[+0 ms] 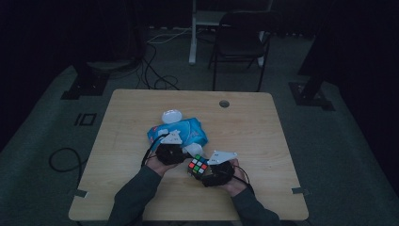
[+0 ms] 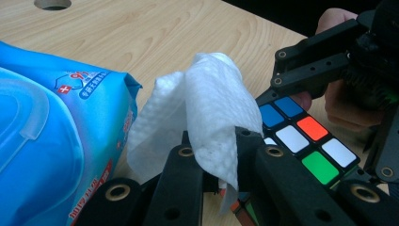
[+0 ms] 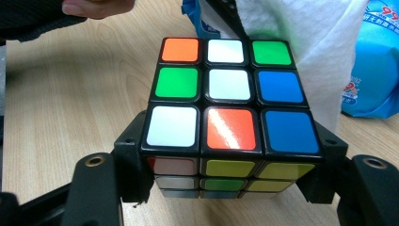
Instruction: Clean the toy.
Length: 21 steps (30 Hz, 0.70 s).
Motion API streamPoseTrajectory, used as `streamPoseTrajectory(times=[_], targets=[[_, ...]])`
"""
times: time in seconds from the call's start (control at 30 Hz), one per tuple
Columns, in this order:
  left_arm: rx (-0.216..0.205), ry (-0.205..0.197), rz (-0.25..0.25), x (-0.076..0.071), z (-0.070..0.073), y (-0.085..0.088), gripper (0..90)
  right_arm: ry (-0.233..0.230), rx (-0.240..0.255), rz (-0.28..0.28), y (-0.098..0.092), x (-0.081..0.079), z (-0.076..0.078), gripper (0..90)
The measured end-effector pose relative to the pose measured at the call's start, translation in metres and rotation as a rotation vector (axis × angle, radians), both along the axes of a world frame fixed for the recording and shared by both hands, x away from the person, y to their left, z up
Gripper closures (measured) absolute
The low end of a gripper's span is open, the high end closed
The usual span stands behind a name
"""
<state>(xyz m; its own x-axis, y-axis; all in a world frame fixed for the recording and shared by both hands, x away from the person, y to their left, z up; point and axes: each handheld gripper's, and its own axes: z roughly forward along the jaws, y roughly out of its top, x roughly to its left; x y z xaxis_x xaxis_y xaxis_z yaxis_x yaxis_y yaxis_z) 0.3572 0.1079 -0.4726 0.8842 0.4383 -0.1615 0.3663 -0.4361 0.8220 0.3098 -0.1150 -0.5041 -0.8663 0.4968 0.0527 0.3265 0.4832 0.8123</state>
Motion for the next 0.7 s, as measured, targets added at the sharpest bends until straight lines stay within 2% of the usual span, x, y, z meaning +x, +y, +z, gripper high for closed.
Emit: streamPoseTrajectory(times=[0.5,0.63,0.7], targets=[[-0.008,-0.032,-0.029,-0.012,0.008,-0.002,85.6,0.003,0.000,-0.042,-0.004,0.004,-0.001,34.7],[-0.015,-0.033,-0.034,-0.013,0.008,-0.002,85.6,0.004,0.000,-0.048,-0.005,0.004,-0.001,34.6],[-0.004,-0.030,-0.025,-0.012,0.006,0.000,85.6,0.004,-0.003,-0.052,-0.005,0.004,-0.001,34.6]])
